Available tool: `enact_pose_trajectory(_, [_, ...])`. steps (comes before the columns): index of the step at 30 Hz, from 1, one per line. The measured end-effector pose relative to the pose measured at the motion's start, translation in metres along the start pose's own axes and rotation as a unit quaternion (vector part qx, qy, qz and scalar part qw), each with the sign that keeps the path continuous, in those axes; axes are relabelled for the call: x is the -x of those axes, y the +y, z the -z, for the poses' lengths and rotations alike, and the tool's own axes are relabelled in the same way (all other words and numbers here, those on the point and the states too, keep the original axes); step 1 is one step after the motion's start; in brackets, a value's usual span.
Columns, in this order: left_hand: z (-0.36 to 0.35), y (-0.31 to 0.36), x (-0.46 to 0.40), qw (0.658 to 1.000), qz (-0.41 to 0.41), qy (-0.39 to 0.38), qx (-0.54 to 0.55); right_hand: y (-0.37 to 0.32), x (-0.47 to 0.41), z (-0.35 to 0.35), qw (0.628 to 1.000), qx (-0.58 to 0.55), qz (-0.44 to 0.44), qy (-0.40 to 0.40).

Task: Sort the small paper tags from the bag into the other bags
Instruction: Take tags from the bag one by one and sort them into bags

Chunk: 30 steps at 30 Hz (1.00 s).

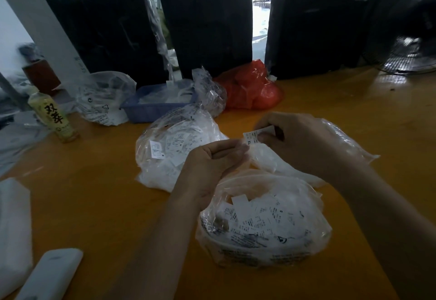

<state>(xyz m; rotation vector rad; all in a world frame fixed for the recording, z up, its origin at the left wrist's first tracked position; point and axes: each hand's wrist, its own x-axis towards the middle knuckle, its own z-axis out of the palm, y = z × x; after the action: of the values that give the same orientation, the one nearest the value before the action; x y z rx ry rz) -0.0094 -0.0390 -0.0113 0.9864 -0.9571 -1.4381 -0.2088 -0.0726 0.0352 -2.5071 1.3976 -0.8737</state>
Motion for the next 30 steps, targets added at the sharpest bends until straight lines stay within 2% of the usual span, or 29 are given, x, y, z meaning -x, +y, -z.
enact_pose_trajectory(5, [-0.0029,0.0009,0.0017,0.998,-0.009,0.024,-0.051,-0.0019,0.0009,0.0027,0.998,0.042,0.028,-0.047])
enact_pose_trajectory(12, [-0.0021,0.0023,0.0025,0.994,-0.019,0.041,-0.101,0.0029,0.0002,-0.0006,0.998,-0.045,-0.037,-0.033])
enact_pose_trajectory(20, [-0.0030,0.0040,0.0040,0.990,-0.031,0.043,-0.131,0.0048,-0.0004,0.0036,0.995,-0.082,-0.036,-0.037])
enact_pose_trajectory(25, [-0.0031,0.0038,0.0047,0.989,-0.034,0.024,-0.141,0.0017,-0.0003,0.0010,0.997,-0.057,-0.036,-0.026])
enact_pose_trajectory(30, [-0.0031,0.0053,0.0049,0.994,-0.031,0.020,-0.107,0.0021,0.0015,0.0054,0.997,0.017,-0.026,-0.072])
